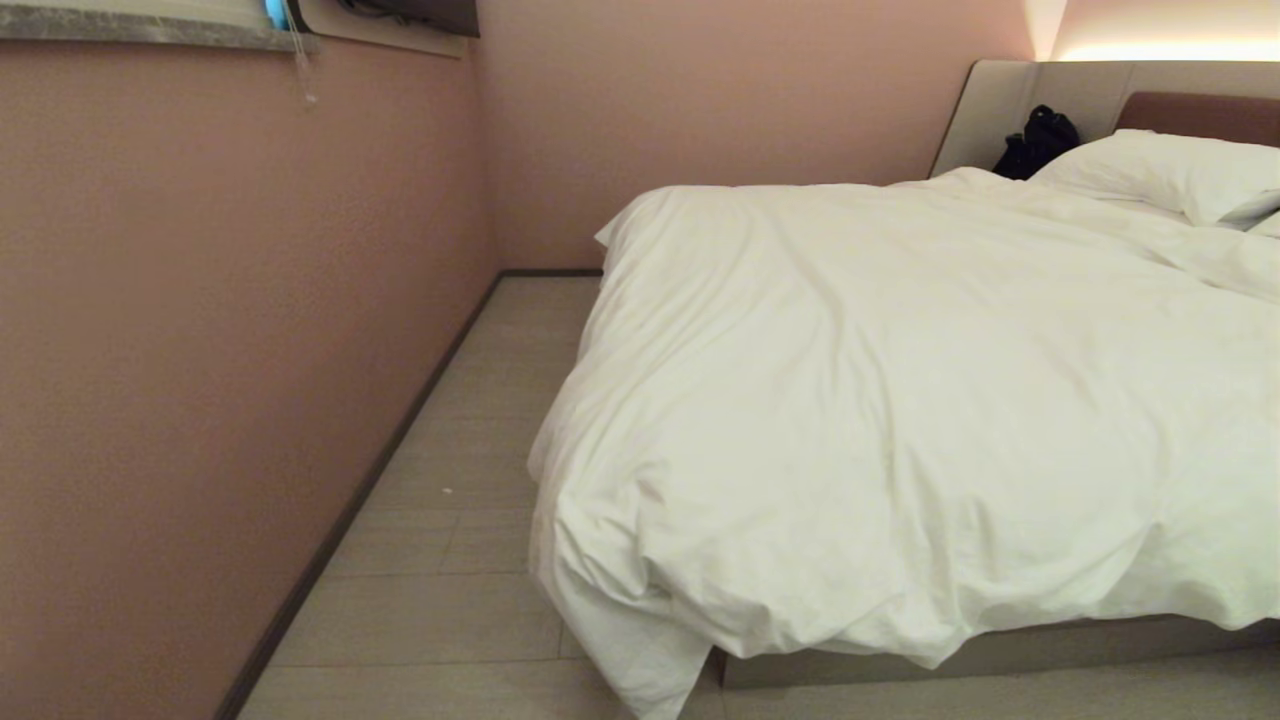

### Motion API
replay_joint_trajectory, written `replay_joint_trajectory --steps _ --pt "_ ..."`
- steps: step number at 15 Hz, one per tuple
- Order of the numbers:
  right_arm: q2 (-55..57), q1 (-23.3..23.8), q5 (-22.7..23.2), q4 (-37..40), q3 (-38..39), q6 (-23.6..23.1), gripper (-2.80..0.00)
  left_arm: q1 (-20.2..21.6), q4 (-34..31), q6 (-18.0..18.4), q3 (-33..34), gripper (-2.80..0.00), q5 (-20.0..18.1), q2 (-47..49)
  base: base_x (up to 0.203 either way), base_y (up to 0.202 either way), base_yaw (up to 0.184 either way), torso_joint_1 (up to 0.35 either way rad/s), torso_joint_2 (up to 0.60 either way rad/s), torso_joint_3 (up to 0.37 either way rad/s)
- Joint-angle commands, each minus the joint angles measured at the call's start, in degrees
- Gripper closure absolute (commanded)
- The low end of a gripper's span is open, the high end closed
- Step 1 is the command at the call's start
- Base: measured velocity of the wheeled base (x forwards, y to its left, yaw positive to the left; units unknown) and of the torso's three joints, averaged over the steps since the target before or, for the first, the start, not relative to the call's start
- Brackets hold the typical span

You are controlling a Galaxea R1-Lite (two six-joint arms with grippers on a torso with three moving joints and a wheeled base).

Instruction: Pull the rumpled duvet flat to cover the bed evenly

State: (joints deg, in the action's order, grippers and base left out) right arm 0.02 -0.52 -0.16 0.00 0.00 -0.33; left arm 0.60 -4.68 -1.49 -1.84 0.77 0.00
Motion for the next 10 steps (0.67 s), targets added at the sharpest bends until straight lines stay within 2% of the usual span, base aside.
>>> replay_joint_trajectory --steps 1,6,10 --pt "0.0 0.0 0.0 0.0 0.0 0.0 0.00 0.0 0.0 -0.1 0.0 0.00 0.0 0.0 0.000 0.190 -0.001 0.002 0.00 0.007" --pt "0.0 0.0 0.0 0.1 0.0 0.0 0.00 0.0 0.0 -0.1 0.0 0.00 -0.1 0.0 0.000 0.186 -0.001 0.001 0.00 0.003" --pt "0.0 0.0 0.0 0.1 0.0 0.0 0.00 0.0 0.0 -0.3 0.0 0.00 0.0 0.0 0.000 0.026 0.000 0.000 0.00 0.000"
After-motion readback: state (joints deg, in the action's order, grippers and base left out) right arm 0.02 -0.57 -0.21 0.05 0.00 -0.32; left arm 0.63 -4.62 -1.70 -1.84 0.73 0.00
